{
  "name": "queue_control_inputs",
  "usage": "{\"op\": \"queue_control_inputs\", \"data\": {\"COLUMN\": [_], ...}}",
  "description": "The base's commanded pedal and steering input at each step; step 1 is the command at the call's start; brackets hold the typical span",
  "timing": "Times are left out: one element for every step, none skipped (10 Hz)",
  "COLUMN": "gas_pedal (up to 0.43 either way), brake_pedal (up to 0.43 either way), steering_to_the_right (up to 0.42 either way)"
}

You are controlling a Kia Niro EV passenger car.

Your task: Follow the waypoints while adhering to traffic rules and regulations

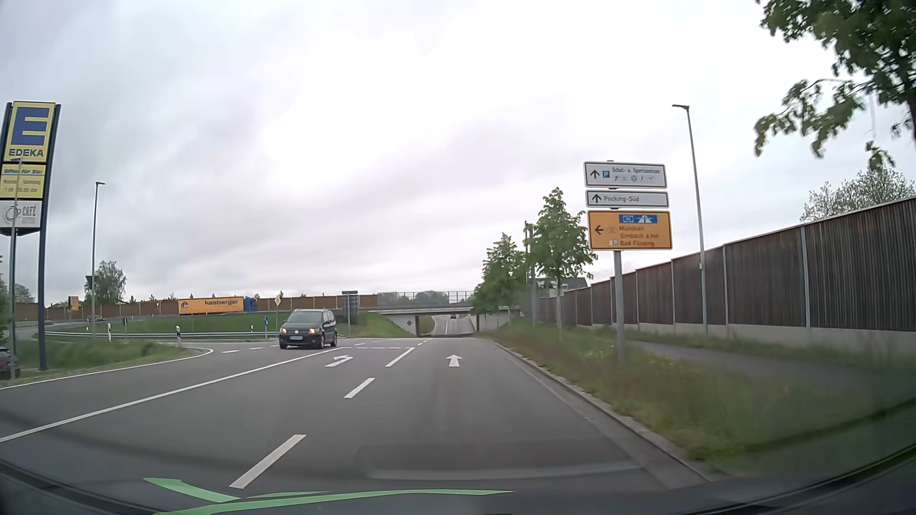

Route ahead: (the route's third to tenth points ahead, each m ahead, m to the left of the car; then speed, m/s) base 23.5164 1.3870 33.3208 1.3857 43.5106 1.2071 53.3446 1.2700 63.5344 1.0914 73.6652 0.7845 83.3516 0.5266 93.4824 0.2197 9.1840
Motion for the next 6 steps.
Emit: {"op": "queue_control_inputs", "data": {"gas_pedal": [0.087, 0.079, 0.079, 0.079, 0.079, 0.079], "brake_pedal": [0.0, 0.0, 0.0, 0.0, 0.0, 0.0], "steering_to_the_right": [-0.006, -0.006, -0.006, -0.006, -0.006, -0.006]}}
